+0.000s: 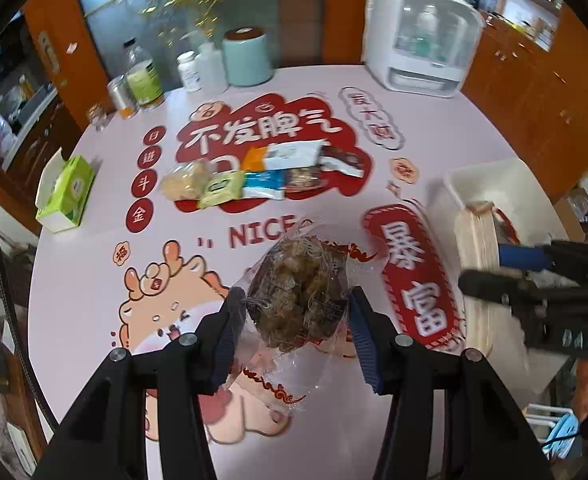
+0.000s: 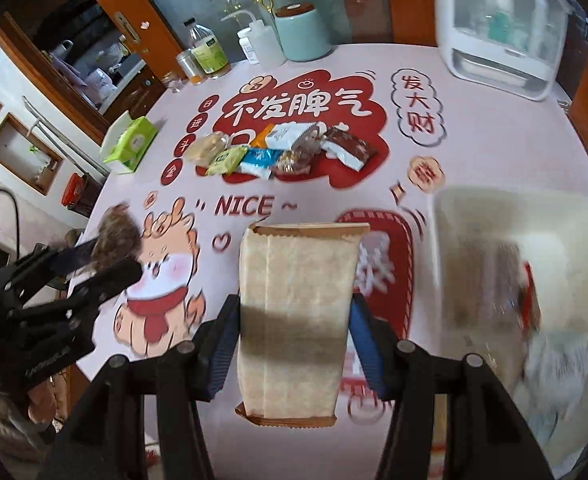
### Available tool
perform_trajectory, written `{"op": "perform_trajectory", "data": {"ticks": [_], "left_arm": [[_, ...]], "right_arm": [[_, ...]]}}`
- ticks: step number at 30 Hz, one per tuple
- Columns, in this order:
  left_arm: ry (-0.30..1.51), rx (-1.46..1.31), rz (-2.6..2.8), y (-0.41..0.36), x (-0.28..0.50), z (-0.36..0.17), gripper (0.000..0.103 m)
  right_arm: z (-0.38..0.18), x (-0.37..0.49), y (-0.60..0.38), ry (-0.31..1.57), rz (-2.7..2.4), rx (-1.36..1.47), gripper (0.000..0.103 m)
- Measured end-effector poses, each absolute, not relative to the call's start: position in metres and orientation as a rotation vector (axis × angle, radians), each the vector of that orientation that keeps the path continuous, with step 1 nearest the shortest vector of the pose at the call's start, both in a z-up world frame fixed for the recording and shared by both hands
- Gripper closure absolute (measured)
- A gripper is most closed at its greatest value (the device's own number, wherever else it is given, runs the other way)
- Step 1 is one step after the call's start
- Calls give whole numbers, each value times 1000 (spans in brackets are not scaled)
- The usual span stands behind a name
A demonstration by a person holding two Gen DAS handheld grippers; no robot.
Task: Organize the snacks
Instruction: 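Carry both bags over the white tray and release them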
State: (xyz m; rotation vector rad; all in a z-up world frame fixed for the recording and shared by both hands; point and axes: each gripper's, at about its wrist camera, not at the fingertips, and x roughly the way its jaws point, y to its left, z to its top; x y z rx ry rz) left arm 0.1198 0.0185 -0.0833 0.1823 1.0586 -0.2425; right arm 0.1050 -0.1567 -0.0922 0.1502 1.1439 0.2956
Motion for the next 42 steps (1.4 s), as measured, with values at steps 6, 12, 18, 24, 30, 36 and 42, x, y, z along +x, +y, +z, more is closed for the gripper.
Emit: {"op": "perform_trajectory", "data": {"ticks": [6, 12, 18, 24, 30, 36, 42], "left_arm": [[1023, 197, -315, -29, 91, -66, 53], [950, 263, -402, -99, 69, -47, 53], [906, 288, -475, -160, 60, -34, 53], [882, 276, -498, -204, 67, -19, 53], [878, 262, -490, -239, 86, -10, 52], [883, 281, -471, -257, 93, -13, 52], [919, 286, -448, -265, 104, -23, 52]], "right_arm": [[-72, 56, -197, 1087, 232, 185, 49], [-41, 23, -253, 995, 139, 218, 49], [-22, 3, -302, 929, 63, 236, 49], [-4, 2, -343, 865, 8, 241, 49], [9, 17, -372, 829, -35, 236, 48], [11, 38, -385, 819, -56, 211, 48], [5, 52, -388, 835, -50, 201, 49]]}}
